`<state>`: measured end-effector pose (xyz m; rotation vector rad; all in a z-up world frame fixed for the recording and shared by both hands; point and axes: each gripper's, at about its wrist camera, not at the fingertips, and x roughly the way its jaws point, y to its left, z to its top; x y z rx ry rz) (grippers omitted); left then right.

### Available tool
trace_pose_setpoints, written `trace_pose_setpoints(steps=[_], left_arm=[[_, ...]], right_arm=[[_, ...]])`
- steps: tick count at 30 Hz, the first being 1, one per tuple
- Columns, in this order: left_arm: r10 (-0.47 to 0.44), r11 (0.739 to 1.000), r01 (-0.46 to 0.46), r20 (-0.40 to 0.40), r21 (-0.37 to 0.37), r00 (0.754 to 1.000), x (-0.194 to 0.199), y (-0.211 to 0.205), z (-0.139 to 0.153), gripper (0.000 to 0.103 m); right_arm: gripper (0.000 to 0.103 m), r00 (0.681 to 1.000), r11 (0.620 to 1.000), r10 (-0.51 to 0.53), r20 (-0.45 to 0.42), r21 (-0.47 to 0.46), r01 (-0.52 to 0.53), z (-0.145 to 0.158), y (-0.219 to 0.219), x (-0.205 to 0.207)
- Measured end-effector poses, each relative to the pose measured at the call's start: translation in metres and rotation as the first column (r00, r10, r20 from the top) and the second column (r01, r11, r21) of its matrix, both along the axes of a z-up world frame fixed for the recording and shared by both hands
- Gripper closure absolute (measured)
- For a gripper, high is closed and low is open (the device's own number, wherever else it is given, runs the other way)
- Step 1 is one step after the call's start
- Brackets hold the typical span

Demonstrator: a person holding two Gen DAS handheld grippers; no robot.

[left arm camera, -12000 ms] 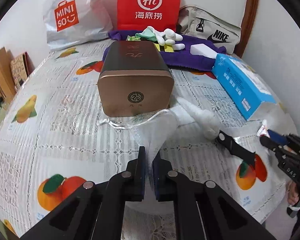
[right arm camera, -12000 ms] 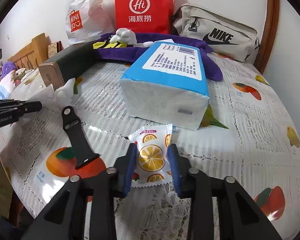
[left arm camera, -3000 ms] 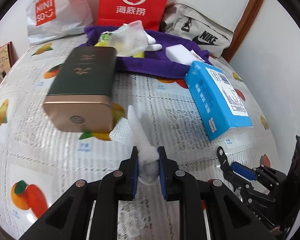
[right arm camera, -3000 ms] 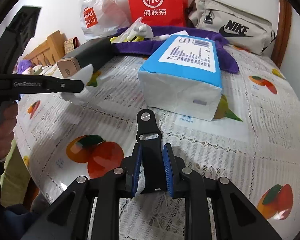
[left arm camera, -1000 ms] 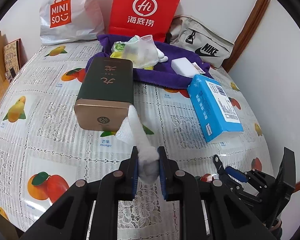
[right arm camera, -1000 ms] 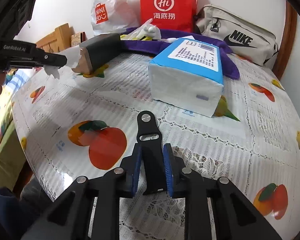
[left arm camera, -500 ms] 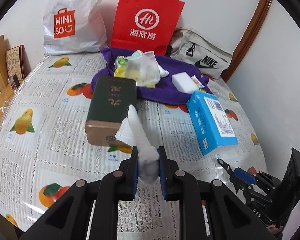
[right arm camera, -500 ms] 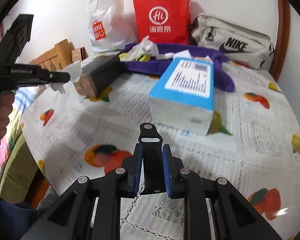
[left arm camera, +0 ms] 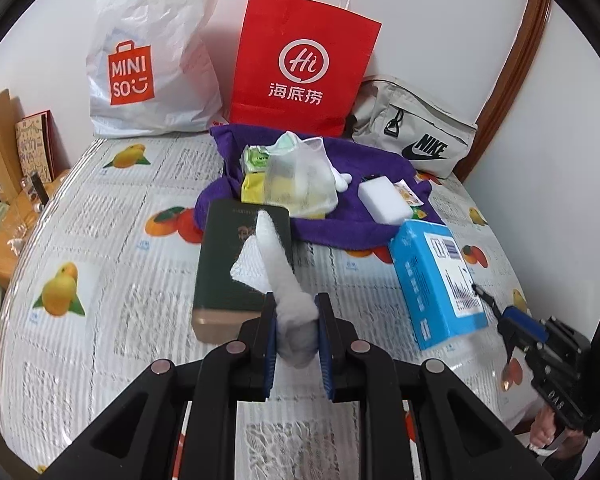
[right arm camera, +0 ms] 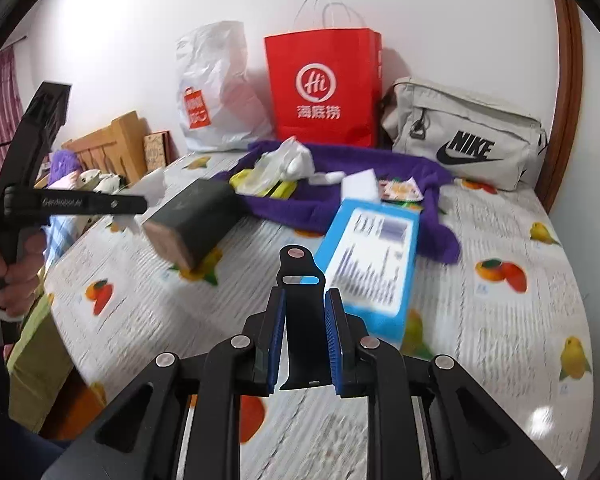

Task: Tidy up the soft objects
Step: 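Carry the white cloth and the black strap toward the purple towel with both grippers, then lower the cloth and the strap onto the towel and open both grippers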

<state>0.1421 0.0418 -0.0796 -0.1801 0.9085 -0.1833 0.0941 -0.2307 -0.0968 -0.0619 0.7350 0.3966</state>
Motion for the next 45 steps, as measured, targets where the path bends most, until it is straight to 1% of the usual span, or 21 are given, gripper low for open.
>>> trace_pose_setpoints(steps=[9, 20, 26, 28, 33, 35, 38, 45], left_arm=[[0.001, 1.0, -0.001, -0.001, 0.03, 1.0, 0.038, 0.0, 0.004, 0.086], [-0.013, 1.0, 0.013, 0.0, 0.023, 1.0, 0.078, -0.013, 0.007, 0.086], [-0.02, 0.999, 0.02, -0.004, 0.03, 1.0, 0.101, -0.02, 0.007, 0.086], [-0.025, 0.999, 0.025, -0.002, 0.032, 1.0, 0.108, -0.022, 0.007, 0.086], [-0.033, 0.999, 0.033, -0.006, 0.038, 0.999, 0.128, -0.027, 0.005, 0.086], [-0.02, 0.999, 0.02, -0.005, 0.028, 1.0, 0.134, -0.025, 0.003, 0.086], [-0.02, 0.999, 0.02, -0.016, 0.03, 1.0, 0.144, -0.024, -0.002, 0.086], [-0.006, 1.0, 0.007, -0.041, 0.026, 0.999, 0.17, -0.019, -0.012, 0.086]], right_arm=[[0.083, 0.999, 0.999, -0.047, 0.002, -0.004, 0.047, 0.003, -0.005, 0.052], [0.083, 0.998, 0.998, -0.057, 0.007, 0.012, 0.057, 0.012, -0.003, 0.104], [0.083, 0.996, 0.996, -0.082, 0.025, 0.037, 0.081, 0.019, -0.007, 0.131], [0.083, 0.995, 0.996, -0.09, 0.035, 0.028, 0.089, 0.02, -0.007, 0.139], [0.083, 0.995, 0.995, -0.097, 0.028, 0.025, 0.096, 0.018, -0.009, 0.161], [0.083, 0.994, 0.994, -0.106, 0.024, 0.021, 0.105, 0.016, -0.011, 0.169], [0.083, 0.993, 0.993, -0.115, 0.013, 0.026, 0.115, 0.013, -0.014, 0.18], [0.083, 0.992, 0.992, -0.128, 0.002, 0.001, 0.128, 0.004, -0.018, 0.204]])
